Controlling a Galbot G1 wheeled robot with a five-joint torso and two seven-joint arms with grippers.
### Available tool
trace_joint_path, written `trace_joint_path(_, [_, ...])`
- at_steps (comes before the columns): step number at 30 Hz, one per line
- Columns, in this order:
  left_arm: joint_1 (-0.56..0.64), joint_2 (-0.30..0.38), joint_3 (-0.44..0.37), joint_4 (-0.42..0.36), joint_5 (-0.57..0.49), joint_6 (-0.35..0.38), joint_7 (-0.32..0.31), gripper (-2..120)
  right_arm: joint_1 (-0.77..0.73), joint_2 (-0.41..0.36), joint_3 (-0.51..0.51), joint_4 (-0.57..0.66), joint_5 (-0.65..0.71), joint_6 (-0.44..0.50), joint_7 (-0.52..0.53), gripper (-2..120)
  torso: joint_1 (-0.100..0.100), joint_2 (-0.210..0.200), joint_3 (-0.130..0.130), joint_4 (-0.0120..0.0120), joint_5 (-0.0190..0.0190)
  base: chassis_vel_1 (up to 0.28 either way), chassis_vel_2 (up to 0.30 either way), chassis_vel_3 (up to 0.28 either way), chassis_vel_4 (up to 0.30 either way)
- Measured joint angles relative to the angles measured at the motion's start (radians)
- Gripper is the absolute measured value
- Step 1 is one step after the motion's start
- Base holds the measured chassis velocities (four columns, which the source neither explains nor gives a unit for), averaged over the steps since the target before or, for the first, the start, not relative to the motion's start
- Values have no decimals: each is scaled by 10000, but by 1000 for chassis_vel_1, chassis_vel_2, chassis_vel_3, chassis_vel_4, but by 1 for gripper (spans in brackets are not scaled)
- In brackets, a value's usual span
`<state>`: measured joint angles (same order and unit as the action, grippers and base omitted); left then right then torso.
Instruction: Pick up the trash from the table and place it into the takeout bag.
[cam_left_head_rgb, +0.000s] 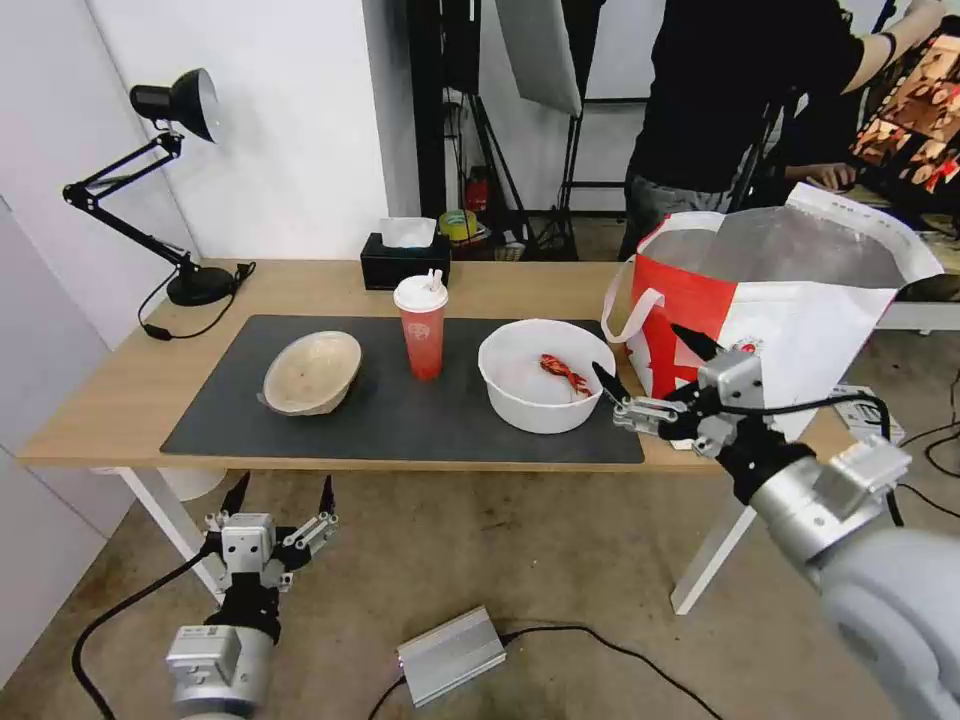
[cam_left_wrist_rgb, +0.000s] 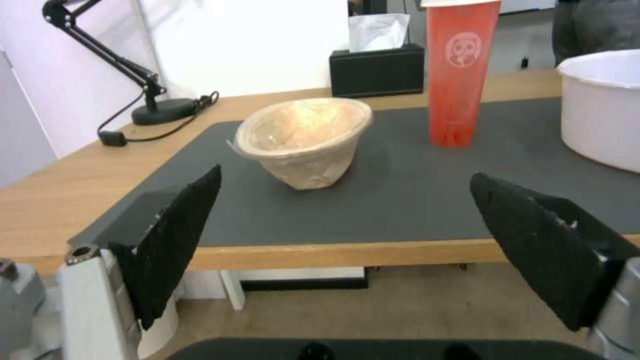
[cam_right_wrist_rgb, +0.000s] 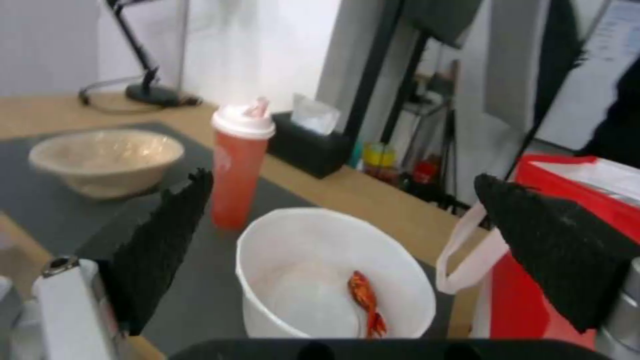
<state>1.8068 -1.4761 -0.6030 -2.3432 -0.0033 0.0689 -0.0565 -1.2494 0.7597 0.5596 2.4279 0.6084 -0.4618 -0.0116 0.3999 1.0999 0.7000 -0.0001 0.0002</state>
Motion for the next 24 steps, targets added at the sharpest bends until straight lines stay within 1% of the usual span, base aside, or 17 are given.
trace_joint_path(2, [5, -28, -11, -17, 6, -1, 0, 100, 718, -493, -309, -261, 513, -172, -151, 100, 1, 0, 0, 0, 0, 0, 0, 0, 0])
trace_joint_path(3, [5, -28, -11, -17, 6, -1, 0, 100, 718, -493, -309, -261, 513, -172, -151, 100, 1, 0, 0, 0, 0, 0, 0, 0, 0])
trace_joint_path(7, [14, -163, -19, -44, 34, -1, -1, 100, 2787, -1675, -1667, -862, 2029, -580, -390, 100, 1, 0, 1, 3, -3, 0, 0, 0, 0])
trace_joint_path(8, [14, -163, -19, -44, 34, -1, -1, 100, 2787, -1675, -1667, -862, 2029, -580, -390, 100, 1, 0, 1, 3, -3, 0, 0, 0, 0])
trace_joint_path(10, [16, -242, -19, -48, 49, -2, -2, 100, 3757, -2202, -2589, -1146, 2757, -634, -751, 100, 1, 0, 0, 2, -1, 0, 0, 0, 0])
trace_joint_path(12, [19, -304, -23, -54, 60, -3, -2, 100, 4811, -2549, -3512, -1500, 3076, -683, -1079, 100, 0, 0, 0, 0, -2, 0, 0, 0, 0])
trace_joint_path(13, [19, -304, -23, -54, 60, -3, -2, 100, 4811, -2549, -3512, -1500, 3076, -683, -1079, 100, 0, 0, 0, 0, -2, 0, 0, 0, 0])
trace_joint_path(15, [21, -342, -29, -60, 65, -10, -3, 100, 5755, -2750, -4188, -1853, 3111, -751, -1488, 100, 1, 0, 0, 5, -4, 0, 0, 0, 0])
trace_joint_path(16, [23, -352, -41, -63, 66, -12, -6, 100, 6086, -2814, -4369, -2018, 3109, -877, -1719, 100, 2, -1, 0, 4, -3, 0, 0, 0, 0])
trace_joint_path(17, [23, -352, -41, -63, 66, -12, -6, 100, 6086, -2814, -4369, -2018, 3109, -877, -1719, 100, 2, -1, 0, 4, -3, 0, 0, 0, 0])
trace_joint_path(20, [23, -356, -59, -63, 66, -15, -9, 100, 6568, -2913, -4617, -2393, 3054, -1176, -2371, 100, 1, 0, -1, 0, -2, 0, 0, 0, 0])
trace_joint_path(24, [14, -364, -66, -39, 67, -16, -11, 100, 6843, -2964, -4901, -2659, 2983, -1290, -2793, 100, 2, 0, 0, 0, -2, 0, 0, 0, 0])
